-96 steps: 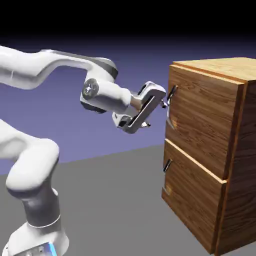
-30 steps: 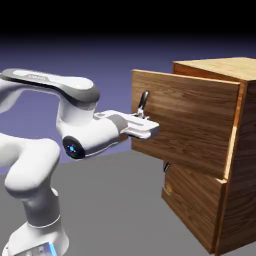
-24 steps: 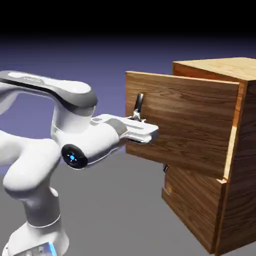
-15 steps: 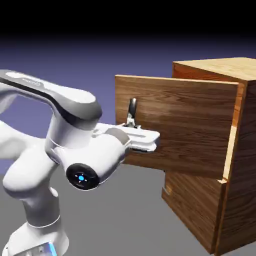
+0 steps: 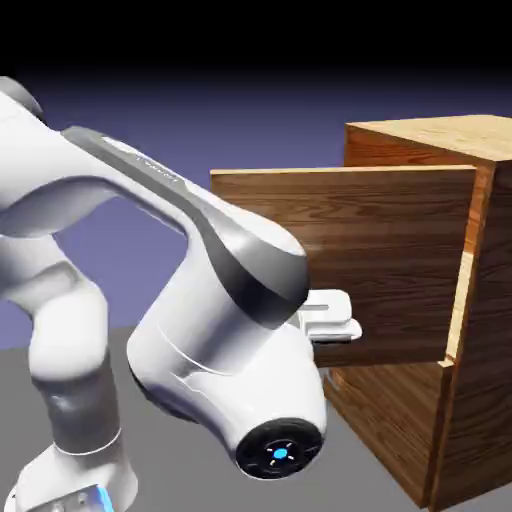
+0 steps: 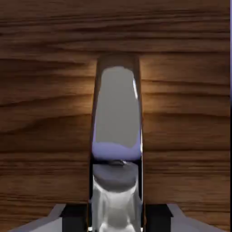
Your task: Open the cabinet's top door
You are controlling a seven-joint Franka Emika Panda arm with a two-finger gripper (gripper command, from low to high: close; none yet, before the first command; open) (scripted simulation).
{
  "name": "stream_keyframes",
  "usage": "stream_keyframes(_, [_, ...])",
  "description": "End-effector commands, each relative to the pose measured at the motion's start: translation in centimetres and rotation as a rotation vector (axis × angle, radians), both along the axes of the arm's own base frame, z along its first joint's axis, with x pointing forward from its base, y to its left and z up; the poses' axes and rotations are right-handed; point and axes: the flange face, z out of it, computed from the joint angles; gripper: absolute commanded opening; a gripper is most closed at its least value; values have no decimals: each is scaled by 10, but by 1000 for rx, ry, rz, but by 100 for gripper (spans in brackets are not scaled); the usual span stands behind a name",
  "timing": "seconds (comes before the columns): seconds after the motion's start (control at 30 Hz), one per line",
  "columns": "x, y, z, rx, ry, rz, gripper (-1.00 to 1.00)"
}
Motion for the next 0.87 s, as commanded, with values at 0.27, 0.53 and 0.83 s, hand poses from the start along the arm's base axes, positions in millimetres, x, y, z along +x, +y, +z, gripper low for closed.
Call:
stream_keyframes(0.27, [6, -24, 1, -2, 0, 80, -100])
stream_keyframes(0.53, [7, -29, 0, -1, 0, 98, -100])
stream_keyframes(0.83, [19, -63, 0, 0, 0, 213, -100])
